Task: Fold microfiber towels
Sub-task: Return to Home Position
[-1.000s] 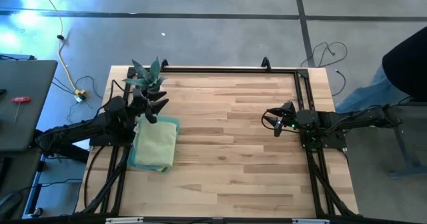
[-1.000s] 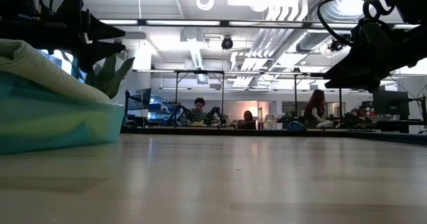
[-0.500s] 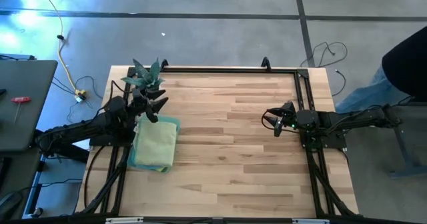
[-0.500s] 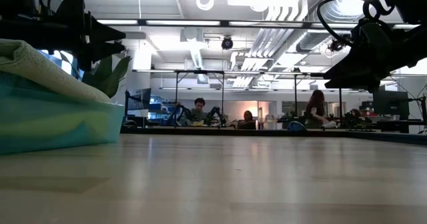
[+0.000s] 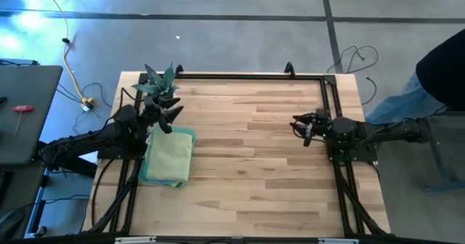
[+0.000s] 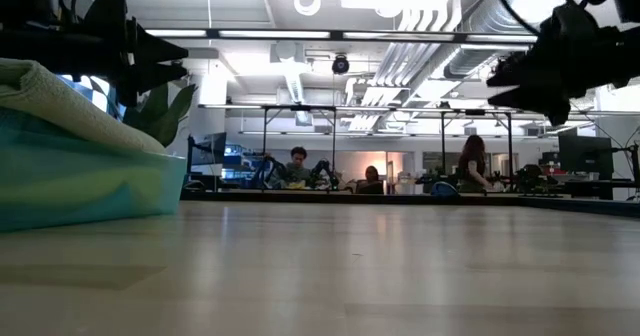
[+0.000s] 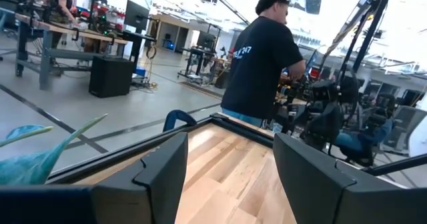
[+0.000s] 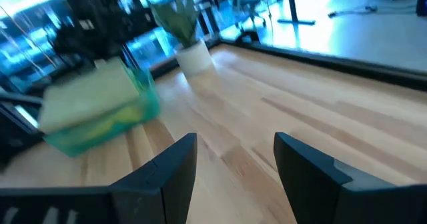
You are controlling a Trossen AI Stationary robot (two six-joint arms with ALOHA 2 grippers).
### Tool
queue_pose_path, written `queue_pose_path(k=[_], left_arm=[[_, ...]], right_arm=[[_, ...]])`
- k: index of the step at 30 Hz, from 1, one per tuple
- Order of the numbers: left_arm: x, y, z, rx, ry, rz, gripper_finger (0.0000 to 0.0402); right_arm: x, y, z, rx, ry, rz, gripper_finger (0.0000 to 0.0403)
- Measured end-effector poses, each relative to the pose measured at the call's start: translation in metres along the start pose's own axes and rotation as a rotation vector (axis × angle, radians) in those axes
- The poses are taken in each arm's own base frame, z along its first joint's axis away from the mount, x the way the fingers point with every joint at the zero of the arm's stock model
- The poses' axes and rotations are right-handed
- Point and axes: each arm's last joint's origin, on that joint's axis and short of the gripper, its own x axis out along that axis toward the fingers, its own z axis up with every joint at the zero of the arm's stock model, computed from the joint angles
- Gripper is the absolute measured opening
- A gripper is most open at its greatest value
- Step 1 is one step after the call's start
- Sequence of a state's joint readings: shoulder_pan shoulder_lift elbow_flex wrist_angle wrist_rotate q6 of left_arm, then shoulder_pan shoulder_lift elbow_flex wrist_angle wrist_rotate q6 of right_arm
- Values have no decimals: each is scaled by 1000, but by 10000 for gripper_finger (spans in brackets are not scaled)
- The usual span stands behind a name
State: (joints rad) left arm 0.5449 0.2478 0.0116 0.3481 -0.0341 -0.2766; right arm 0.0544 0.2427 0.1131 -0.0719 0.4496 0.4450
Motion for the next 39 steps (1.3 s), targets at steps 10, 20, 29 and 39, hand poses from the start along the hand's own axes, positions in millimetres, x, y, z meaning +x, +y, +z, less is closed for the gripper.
queue_pose_path(k=[10, 20, 29, 39], left_arm=[[0, 0, 0, 0, 0, 0, 211], [0, 0, -1, 0, 7, 3, 211], [0, 0, -1, 0, 7, 5, 211], [0, 0, -1, 1, 7, 6, 211]], right_arm=[[-20, -2, 17, -130, -200, 87, 193], [-24, -2, 31, -343, -347, 37, 193], [-13, -17, 23, -335, -463, -63, 193], [-11, -29, 25, -319, -478, -151, 193]])
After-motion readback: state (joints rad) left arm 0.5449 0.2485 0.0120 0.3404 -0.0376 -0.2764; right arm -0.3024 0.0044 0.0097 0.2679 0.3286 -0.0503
